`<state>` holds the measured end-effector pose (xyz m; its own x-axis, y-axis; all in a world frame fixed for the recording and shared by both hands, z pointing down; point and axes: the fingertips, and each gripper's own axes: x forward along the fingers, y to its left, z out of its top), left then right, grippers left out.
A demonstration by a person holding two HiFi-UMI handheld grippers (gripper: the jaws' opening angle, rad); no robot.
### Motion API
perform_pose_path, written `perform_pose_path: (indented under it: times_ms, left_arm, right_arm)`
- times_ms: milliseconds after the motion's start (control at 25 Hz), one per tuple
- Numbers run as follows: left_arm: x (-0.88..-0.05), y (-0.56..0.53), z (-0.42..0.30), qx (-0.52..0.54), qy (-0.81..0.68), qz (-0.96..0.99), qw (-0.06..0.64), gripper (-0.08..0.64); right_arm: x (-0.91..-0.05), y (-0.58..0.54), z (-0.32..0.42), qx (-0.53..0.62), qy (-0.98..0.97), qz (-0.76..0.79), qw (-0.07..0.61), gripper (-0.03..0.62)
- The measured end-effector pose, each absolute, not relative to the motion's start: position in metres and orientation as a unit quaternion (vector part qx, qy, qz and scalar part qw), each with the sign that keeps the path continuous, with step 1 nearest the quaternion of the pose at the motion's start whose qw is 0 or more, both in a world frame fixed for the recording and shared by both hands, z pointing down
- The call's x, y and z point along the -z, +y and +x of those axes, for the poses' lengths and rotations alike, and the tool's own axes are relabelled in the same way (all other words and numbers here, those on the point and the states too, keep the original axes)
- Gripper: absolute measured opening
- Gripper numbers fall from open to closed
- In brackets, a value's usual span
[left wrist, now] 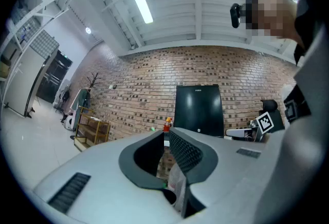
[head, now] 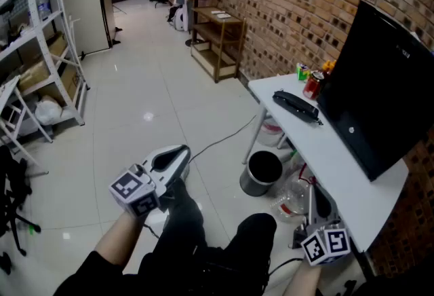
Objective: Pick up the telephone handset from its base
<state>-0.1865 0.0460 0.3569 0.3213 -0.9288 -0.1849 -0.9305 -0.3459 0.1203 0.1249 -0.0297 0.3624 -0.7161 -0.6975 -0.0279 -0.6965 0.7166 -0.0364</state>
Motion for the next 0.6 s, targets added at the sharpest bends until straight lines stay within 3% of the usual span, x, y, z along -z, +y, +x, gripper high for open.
perform_pose_path:
  times_ms: [600]
  left_arm:
    - [-0.365, -0.056, -0.209, -0.132, 0.549, -0.825, 0.022, 0.037]
  right_arm:
    - [-0.353, -0.112, 0.067, -0.012, 0.936, -0.351, 0.000, 0.009]
